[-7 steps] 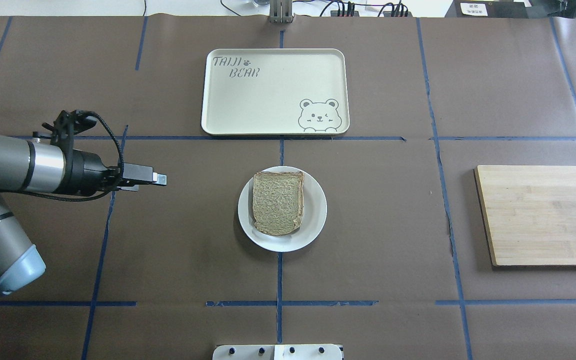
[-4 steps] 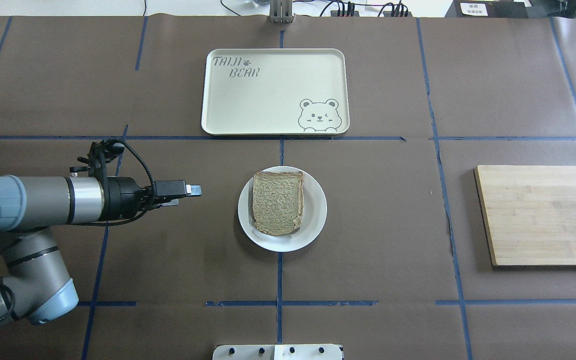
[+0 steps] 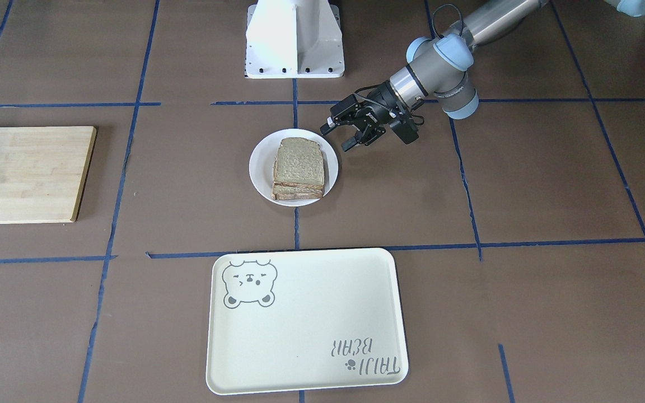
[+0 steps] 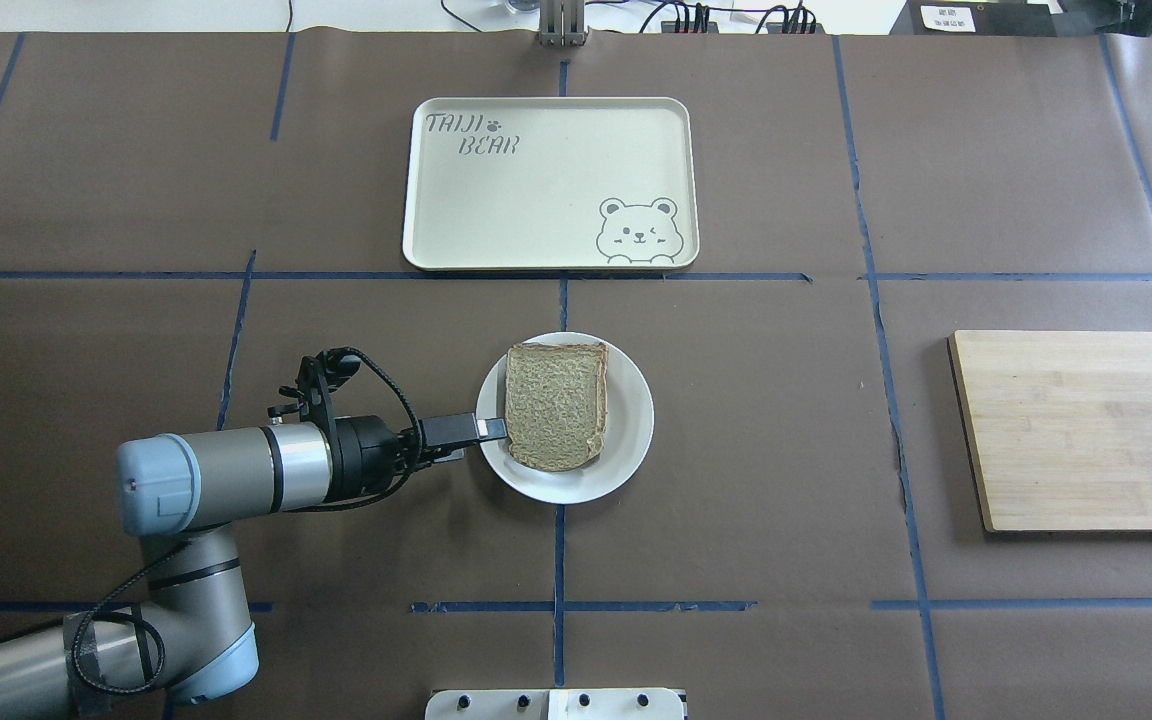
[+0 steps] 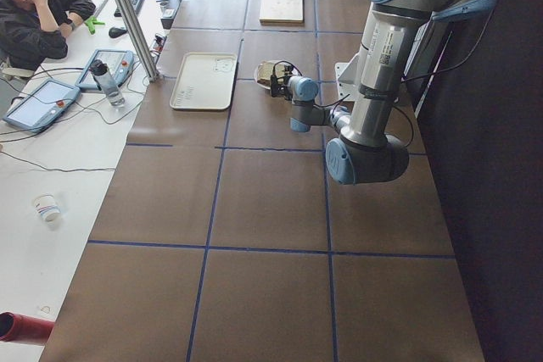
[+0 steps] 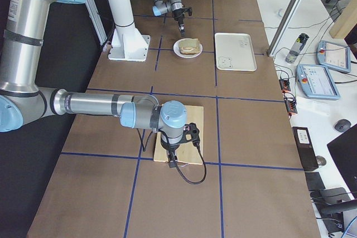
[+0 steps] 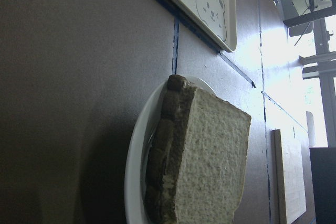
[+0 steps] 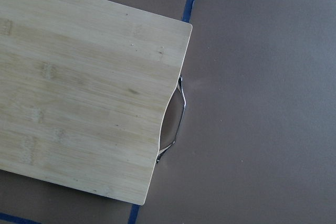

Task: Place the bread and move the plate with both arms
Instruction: 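Grip the white plate rim with the left gripper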

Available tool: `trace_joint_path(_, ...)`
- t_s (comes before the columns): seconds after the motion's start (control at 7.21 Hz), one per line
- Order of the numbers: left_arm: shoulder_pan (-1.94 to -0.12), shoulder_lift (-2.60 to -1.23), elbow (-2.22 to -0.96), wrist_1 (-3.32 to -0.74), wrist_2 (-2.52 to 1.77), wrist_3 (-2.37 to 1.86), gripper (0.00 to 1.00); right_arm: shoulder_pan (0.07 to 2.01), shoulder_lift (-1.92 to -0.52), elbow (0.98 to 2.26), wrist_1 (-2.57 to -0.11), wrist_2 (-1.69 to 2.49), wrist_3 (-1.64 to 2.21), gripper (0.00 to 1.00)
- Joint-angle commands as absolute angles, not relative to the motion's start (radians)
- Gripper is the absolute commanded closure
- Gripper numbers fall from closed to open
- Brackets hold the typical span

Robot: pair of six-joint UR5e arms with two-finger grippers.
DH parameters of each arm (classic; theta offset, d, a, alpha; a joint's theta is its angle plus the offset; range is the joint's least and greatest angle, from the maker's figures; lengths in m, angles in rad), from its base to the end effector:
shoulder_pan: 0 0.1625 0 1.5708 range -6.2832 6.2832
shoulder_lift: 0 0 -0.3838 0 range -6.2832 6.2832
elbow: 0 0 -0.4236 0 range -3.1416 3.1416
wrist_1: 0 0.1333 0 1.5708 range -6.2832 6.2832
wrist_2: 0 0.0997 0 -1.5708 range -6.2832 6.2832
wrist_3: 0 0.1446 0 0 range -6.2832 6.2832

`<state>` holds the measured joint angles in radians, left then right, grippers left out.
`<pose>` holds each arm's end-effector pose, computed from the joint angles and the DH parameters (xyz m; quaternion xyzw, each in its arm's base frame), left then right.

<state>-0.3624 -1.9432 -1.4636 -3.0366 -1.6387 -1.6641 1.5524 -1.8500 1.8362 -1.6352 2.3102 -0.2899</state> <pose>0.5873 -0.3548 0.2875 0.0803 0.7571 -0.1212 0.6370 0.0283 -0.4094 0.6516 0.0127 -0.3627 -0.1291 0.9228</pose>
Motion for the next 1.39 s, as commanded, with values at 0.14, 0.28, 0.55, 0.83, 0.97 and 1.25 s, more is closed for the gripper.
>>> trace_joint_path(0.14, -0.359, -1.953, -1.434, -3.037, -1.637, -1.664, 0.38, 1.552, -1.85, 1.838, -1.635, 2.31, -0.29, 0.0)
trace_joint_path(0.28, -0.359, -1.951, -1.424, -3.037, -1.637, -1.664, 0.38, 1.552, -1.85, 1.838, -1.635, 2.31, -0.29, 0.0)
trace_joint_path(0.55, -0.36, -1.953, -1.411, -3.037, -1.637, -1.664, 0.39, 1.552, -1.852, 1.838, -1.635, 2.31, -0.29, 0.0)
trace_joint_path(0.83, -0.367, -1.956, -1.414, -3.039, -1.637, -1.667, 0.39, 1.552, -1.852, 1.836, -1.635, 2.31, -0.29, 0.0)
trace_joint_path(0.97, -0.371, -1.956, -1.417, -3.039, -1.637, -1.667, 0.39, 1.552, -1.852, 1.836, -1.637, 2.31, -0.29, 0.0)
trace_joint_path(1.25, -0.38, -1.954, -1.417, -3.037, -1.637, -1.669, 0.41, 1.552, -1.852, 1.835, -1.635, 2.31, -0.29, 0.0)
